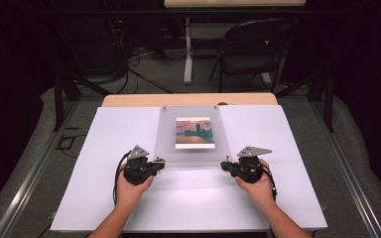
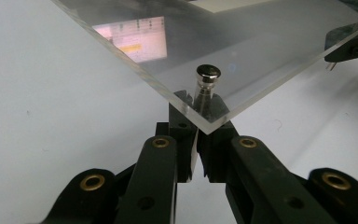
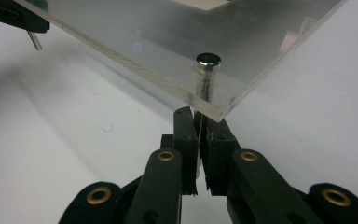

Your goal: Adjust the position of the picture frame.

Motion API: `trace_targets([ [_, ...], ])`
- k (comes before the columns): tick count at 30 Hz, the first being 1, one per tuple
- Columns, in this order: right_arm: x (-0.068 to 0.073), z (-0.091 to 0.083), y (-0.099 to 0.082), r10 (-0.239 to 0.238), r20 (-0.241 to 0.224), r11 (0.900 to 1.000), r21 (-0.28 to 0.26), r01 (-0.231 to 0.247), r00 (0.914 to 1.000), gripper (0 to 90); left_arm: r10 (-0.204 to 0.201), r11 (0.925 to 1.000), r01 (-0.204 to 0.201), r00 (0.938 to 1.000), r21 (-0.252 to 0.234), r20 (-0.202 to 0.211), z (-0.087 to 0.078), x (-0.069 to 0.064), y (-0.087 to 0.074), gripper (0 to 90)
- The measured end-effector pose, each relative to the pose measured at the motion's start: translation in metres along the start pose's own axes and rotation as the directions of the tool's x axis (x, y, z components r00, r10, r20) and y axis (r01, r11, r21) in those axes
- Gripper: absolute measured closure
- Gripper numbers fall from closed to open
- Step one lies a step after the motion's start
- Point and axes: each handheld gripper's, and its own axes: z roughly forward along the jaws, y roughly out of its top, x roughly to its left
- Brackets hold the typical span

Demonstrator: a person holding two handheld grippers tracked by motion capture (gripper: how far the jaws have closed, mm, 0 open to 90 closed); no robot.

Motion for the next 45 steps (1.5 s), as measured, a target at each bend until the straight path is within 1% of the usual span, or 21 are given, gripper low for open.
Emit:
trace_targets([
  [10,-0.003,0.002,0.001,-0.015,0.013,0.9998,0.011,0.014,0.9998,85.6,-0.016,0.9998,0.016,0.9999,0.014,-0.001,0.008,0.003,-0.002,84.3],
  [17,-0.005,0.003,0.000,-0.018,0.024,0.9997,0.017,0.018,0.9995,85.5,-0.023,0.9996,0.023,0.9997,0.018,0.002,0.013,0.004,-0.003,84.2],
  [18,-0.005,0.004,0.000,-0.016,0.027,0.9996,0.025,0.015,0.9995,85.5,-0.024,0.9994,0.024,0.9997,0.025,0.004,0.015,0.004,-0.004,84.2],
  [23,-0.006,0.006,-0.003,-0.020,0.039,0.9990,0.041,0.019,0.9990,85.5,-0.019,0.9992,0.019,0.9998,0.035,0.004,0.017,0.003,-0.006,84.1],
  [27,-0.006,0.007,-0.004,-0.018,0.040,0.9990,0.041,0.016,0.9991,85.5,-0.015,0.9991,0.014,0.9999,0.040,0.002,0.019,0.004,-0.008,84.0],
  [28,-0.006,0.007,-0.004,-0.020,0.039,0.9987,0.048,0.018,0.9990,85.5,-0.013,0.9990,0.013,0.9999,0.042,0.001,0.019,0.004,-0.008,84.0],
  [32,-0.006,0.009,-0.006,-0.025,0.035,0.9982,0.056,0.023,0.9991,85.4,-0.017,0.9983,0.017,0.9998,0.055,-0.001,0.020,0.006,-0.010,83.9],
  [37,-0.005,0.011,-0.007,-0.032,0.036,0.9975,0.064,0.030,0.9988,85.4,-0.017,0.9983,0.017,0.9999,0.056,-0.003,0.021,0.007,-0.011,83.8],
  [38,-0.005,0.011,-0.007,-0.033,0.038,0.9973,0.067,0.030,0.9987,85.4,-0.011,0.9981,0.011,0.9999,0.061,-0.003,0.021,0.007,-0.011,83.8],
  [40,-0.005,0.012,-0.008,-0.035,0.037,0.9973,0.066,0.033,0.9987,85.4,-0.011,0.9973,0.012,0.9999,0.072,-0.003,0.022,0.007,-0.012,83.8],
  [41,-0.005,0.012,-0.009,-0.034,0.038,0.9968,0.073,0.031,0.9987,85.3,-0.013,0.9978,0.013,0.9999,0.065,-0.004,0.022,0.007,-0.012,83.8],
  [45,-0.005,0.013,-0.010,-0.035,0.042,0.9975,0.063,0.032,0.9985,85.4,-0.020,0.9980,0.020,0.9998,0.059,0.000,0.023,0.007,-0.013,83.6],
])
